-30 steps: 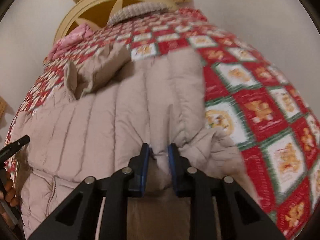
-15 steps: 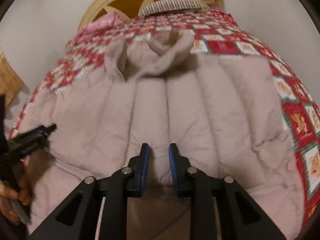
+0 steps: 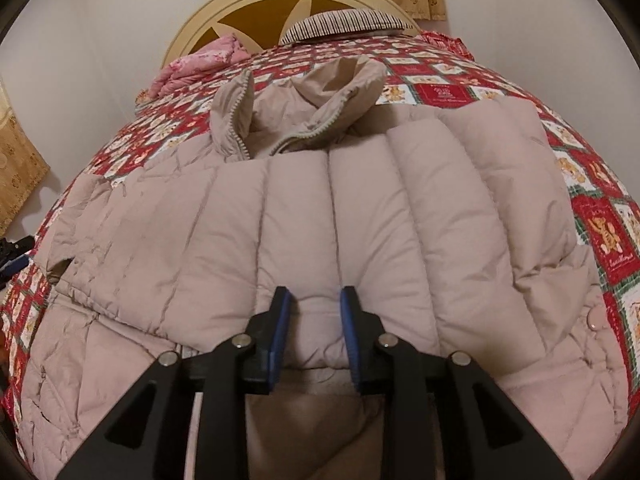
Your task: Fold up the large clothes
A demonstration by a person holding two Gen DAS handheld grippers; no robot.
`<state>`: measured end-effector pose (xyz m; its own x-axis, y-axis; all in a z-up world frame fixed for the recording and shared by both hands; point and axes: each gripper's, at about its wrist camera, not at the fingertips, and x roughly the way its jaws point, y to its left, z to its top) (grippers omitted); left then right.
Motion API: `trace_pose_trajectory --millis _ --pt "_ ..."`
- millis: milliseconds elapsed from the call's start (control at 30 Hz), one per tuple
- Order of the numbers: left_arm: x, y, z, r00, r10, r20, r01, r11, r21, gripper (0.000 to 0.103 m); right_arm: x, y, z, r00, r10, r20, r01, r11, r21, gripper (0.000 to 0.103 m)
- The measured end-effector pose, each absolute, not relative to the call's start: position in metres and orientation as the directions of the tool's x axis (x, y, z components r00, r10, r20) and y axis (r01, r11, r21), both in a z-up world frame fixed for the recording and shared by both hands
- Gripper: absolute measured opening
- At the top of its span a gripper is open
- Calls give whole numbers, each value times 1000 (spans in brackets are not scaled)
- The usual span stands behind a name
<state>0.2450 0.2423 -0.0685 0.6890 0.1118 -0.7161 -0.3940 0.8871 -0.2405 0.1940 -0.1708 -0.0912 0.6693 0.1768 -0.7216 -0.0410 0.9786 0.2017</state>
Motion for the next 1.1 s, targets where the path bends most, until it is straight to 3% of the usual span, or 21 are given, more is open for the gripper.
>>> trace_pose_trajectory --millis 133,233,333,533,700,767,833,933,1100 --pt "248 320 -81 652 205 -730 -558 781 -280 64 194 -168 -91 670 177 -720 -47 979 198 32" --pt "250 362 -95 647 180 -741 -629 675 -385 65 193 -167 -92 671 176 -720 -51 980 191 34" --pt "268 382 -115 568 132 -813 -694 607 -387 66 194 -165 -92 671 177 -720 -58 981 187 38" --pt "292 375 -120 581 156 -799 -685 624 -376 94 194 -164 -93 671 172 -722 -60 982 178 40" --pt "301 375 -121 642 163 -749 -659 617 -430 94 194 -163 -93 671 171 -722 -59 982 178 40" --pt "300 373 -120 676 144 -722 -624 634 -458 87 194 -163 -93 671 171 -722 -59 982 177 40" --pt "303 368 -123 706 98 -701 -574 660 -485 53 194 -163 -93 671 171 -722 -59 982 177 40" --pt "309 369 -132 726 6 -687 -518 663 -541 13 194 -163 -93 671 171 -722 -59 982 177 41" --pt "302 350 -100 791 -12 -612 -414 726 -549 7 194 -162 -93 673 175 -719 -59 981 183 41"
